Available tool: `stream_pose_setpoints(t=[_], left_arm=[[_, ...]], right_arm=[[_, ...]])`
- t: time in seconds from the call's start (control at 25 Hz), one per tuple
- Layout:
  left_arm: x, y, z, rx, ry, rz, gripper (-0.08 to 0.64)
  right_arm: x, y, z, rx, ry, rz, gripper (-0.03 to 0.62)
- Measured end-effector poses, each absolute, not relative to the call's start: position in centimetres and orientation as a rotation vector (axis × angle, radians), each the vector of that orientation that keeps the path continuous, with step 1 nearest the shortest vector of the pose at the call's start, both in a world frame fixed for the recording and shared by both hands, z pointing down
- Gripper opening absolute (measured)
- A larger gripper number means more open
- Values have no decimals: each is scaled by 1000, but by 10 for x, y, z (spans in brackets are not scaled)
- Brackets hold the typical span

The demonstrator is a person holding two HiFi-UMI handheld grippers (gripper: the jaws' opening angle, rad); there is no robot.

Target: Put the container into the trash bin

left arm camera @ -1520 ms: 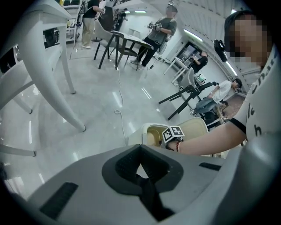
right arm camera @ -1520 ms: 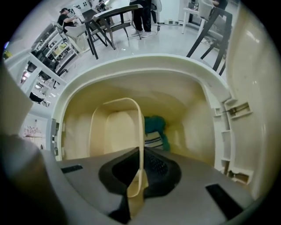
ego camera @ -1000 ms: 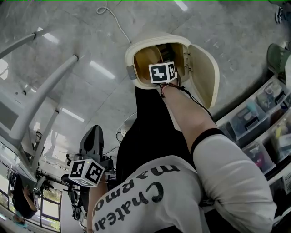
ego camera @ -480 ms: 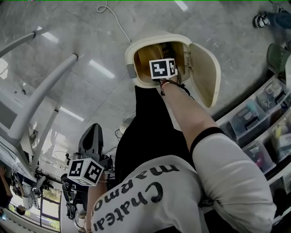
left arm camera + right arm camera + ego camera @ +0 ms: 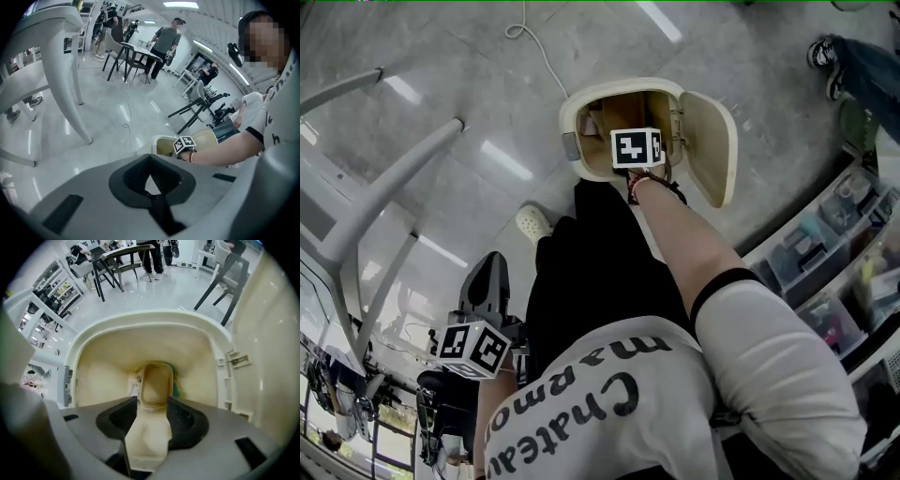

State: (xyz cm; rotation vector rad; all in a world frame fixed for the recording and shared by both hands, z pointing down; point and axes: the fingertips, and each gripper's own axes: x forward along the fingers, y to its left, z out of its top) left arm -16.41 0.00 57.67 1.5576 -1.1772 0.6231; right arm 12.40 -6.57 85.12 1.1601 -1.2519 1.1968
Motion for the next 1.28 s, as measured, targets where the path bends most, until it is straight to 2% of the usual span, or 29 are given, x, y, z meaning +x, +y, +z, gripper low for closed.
stream_pose_setpoints(t=[0.36,0.8,1.08,1.28], left_arm=[[-147,-36,528,1782,-1117,501,21],[-123,-82,408,2117,-915,367,21],[-108,-97,308,2352,-790,208,21],[-112,-97,246,2448,-724,70,21]], right_arm=[[119,-49,743,1315,-1313,1318,196],[90,-58,549,1815,-1514,1506,115],[87,-60,420,2077,-1762,1381,68],[92,-60,318,2207,-1928,1064,51]])
